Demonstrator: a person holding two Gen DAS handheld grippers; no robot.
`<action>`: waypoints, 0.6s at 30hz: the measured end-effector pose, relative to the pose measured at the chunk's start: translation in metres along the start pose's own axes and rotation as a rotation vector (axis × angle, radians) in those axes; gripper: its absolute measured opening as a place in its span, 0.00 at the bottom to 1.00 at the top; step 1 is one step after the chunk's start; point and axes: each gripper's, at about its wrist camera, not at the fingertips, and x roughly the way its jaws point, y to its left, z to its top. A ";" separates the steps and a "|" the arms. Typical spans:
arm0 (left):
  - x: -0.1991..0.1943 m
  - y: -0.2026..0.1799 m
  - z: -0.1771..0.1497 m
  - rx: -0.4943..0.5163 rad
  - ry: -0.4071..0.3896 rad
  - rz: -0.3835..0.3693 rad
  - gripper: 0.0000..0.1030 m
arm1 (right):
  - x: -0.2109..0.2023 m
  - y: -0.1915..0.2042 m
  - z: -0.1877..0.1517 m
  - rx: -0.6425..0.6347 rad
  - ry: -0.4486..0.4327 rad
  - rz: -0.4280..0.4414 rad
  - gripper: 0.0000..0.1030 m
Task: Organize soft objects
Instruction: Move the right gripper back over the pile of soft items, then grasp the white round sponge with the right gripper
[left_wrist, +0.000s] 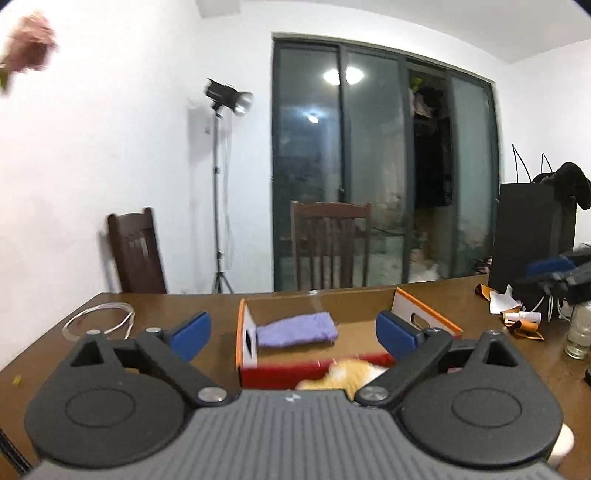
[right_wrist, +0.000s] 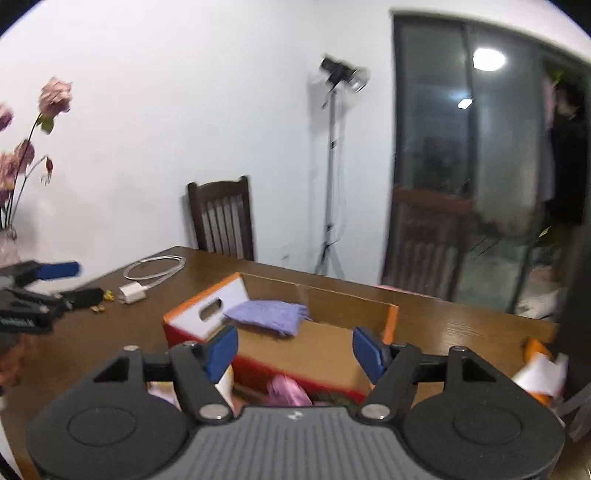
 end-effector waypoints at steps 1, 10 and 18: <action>-0.011 -0.006 -0.010 -0.013 -0.008 0.011 0.98 | -0.014 0.005 -0.018 -0.007 -0.017 -0.013 0.67; -0.064 -0.056 -0.091 -0.088 0.093 0.063 0.99 | -0.059 0.045 -0.160 0.024 0.006 -0.020 0.70; -0.060 -0.090 -0.107 -0.025 0.097 0.059 0.99 | -0.078 0.023 -0.189 0.049 0.031 -0.048 0.69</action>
